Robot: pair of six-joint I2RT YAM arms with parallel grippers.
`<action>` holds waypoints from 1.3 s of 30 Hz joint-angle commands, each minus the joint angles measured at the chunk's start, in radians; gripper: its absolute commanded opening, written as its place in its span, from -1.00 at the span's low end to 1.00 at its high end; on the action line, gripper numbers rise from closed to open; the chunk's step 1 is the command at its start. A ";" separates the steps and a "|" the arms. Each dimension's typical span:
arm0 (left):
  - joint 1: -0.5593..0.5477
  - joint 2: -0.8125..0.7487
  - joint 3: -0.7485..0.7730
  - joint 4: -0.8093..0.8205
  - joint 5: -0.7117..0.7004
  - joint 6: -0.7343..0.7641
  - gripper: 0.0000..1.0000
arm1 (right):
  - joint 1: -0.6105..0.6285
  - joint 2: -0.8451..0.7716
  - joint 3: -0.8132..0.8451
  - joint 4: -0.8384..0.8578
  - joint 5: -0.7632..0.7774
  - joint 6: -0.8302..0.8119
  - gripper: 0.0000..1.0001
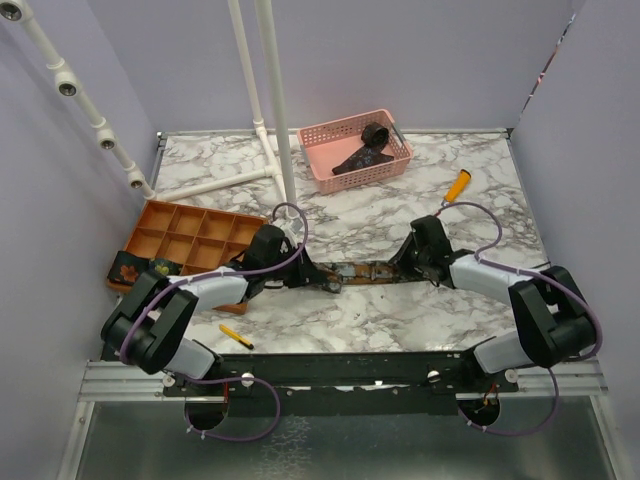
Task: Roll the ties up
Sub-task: Roll the tie at the center of the board.
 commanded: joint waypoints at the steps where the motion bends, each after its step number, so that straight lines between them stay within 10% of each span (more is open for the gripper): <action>1: -0.001 -0.087 -0.065 0.128 -0.068 -0.081 -1.00 | 0.002 0.006 -0.151 -0.151 -0.057 0.091 -0.48; 23: -0.013 -0.228 -0.263 0.163 0.005 -0.203 -1.00 | 0.062 -0.381 -0.103 -0.351 0.004 -0.067 -0.42; 39: -0.090 -0.214 -0.277 0.158 -0.043 -0.221 -1.00 | 0.406 0.063 0.239 -0.247 0.007 -0.185 -0.43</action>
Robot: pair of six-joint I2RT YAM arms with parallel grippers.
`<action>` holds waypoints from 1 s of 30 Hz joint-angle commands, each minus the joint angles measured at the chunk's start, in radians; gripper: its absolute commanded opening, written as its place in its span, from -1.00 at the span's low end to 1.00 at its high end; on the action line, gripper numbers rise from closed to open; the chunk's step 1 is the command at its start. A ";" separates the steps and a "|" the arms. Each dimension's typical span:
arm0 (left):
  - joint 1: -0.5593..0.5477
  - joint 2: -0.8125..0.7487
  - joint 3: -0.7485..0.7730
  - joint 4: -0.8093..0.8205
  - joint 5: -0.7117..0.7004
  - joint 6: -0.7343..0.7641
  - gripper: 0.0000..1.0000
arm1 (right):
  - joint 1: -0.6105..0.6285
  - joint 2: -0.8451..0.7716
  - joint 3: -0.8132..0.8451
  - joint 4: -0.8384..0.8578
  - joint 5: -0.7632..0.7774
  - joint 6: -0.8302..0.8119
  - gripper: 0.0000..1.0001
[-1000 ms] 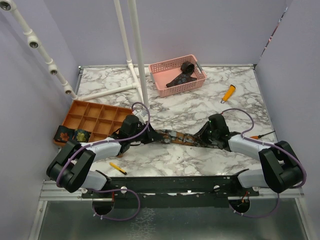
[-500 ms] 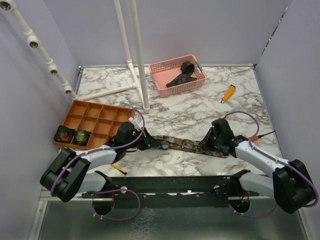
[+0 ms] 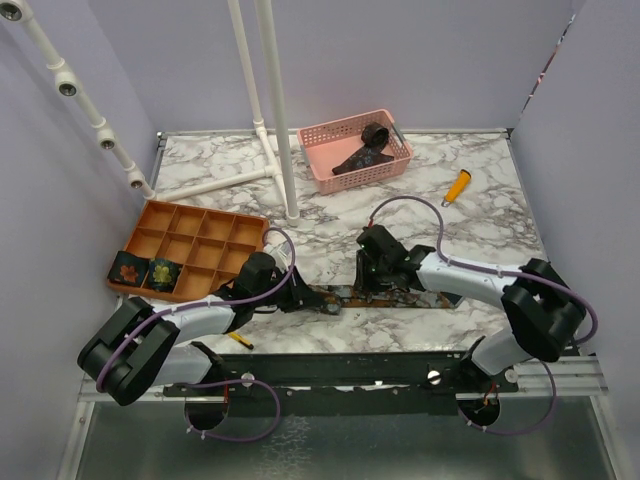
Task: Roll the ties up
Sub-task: Roll the tie at the center of the board.
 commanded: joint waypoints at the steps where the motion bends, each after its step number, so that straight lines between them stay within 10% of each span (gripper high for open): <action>1: -0.011 0.002 -0.007 -0.003 -0.028 -0.004 -1.00 | 0.039 0.083 0.060 0.020 0.018 -0.042 -0.44; 30: -0.003 -0.003 -0.002 0.008 -0.243 -0.075 -1.00 | 0.084 0.225 -0.120 -0.004 0.018 -0.079 -0.62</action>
